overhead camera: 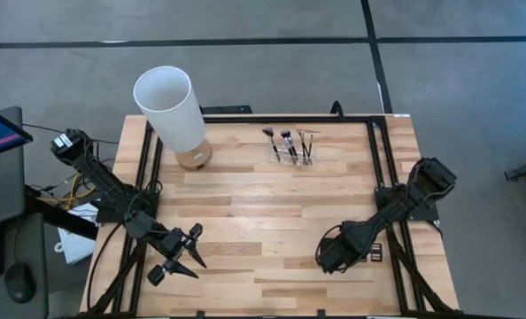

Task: Put items in baskets/containers
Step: Put the black liner brush into the transparent organizer

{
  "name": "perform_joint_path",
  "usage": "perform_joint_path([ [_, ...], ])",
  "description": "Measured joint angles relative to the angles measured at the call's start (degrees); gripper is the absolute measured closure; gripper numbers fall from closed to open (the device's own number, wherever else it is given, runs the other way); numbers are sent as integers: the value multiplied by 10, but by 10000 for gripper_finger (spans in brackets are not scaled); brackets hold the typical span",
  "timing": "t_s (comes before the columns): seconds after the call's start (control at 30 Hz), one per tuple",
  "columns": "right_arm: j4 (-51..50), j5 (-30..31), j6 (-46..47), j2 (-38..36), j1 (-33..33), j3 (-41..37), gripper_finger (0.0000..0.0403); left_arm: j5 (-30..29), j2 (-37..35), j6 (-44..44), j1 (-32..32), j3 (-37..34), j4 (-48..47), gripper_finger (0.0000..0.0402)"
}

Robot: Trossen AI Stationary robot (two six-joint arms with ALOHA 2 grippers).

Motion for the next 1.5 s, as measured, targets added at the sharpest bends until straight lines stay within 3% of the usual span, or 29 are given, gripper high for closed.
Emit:
perform_joint_path([
  [0.23, -3, -12, 17, -8, -14, 1, 280, 0, 0, -3, 0, 0, -2, 259],
  [0.43, 4, 18, 17, -8, -27, 1, 280, 12, 0, -11, 0, 0, -3, 259],
  [0.6, 30, 20, -19, -8, -31, 1, 280, 14, 0, -11, 0, 0, -3, 259],
  [1.03, 68, -83, -51, -12, -64, 1, 280, 13, 0, -9, 1, 0, -2, 259],
  [1.33, 15, 20, 27, -76, -88, 2, 280, 6, 0, -9, 1, 0, -2, 259],
  [1.5, -39, 14, 92, -82, -61, 2, 280, 8, 0, -11, -1, 0, -2, 259],
])
